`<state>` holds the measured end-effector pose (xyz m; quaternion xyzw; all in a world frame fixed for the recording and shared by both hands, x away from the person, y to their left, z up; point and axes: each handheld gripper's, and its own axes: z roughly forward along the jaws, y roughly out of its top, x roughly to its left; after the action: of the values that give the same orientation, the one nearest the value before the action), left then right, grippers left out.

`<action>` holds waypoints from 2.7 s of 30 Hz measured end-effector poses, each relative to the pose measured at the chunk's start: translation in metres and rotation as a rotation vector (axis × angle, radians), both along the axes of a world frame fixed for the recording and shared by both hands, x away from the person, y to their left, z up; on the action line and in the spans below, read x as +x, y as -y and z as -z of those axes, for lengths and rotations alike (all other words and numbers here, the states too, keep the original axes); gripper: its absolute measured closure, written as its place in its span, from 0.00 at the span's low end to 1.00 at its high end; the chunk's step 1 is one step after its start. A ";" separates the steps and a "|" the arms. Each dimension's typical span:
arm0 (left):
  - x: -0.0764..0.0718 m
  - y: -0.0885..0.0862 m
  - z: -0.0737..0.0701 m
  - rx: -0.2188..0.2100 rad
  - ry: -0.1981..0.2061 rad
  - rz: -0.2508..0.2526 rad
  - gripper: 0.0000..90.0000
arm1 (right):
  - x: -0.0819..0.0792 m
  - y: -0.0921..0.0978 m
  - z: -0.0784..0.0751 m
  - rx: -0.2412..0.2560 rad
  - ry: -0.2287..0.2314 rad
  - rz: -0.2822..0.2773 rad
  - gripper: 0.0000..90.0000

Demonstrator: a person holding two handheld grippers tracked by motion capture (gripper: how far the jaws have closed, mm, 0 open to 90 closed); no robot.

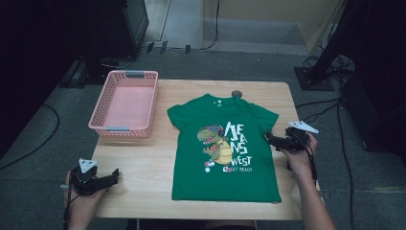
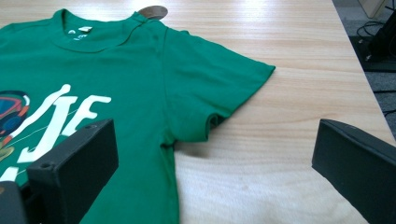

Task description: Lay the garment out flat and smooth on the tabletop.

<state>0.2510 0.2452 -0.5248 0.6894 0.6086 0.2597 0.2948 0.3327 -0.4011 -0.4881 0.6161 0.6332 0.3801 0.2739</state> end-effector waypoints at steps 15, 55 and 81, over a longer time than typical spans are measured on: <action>0.000 0.000 0.000 0.002 -0.001 0.003 0.01 | -0.038 0.008 0.006 0.025 0.003 -0.005 0.00; 0.000 0.000 0.000 0.002 -0.001 0.004 0.01 | -0.133 0.039 0.023 0.017 -0.028 0.028 0.00; 0.000 0.000 0.000 0.002 -0.001 0.004 0.01 | -0.189 0.055 0.034 0.018 -0.077 0.052 0.00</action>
<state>0.2511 0.2450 -0.5248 0.6910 0.6072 0.2591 0.2944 0.1441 -0.4564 -0.5225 0.6489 0.6234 0.3547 0.2538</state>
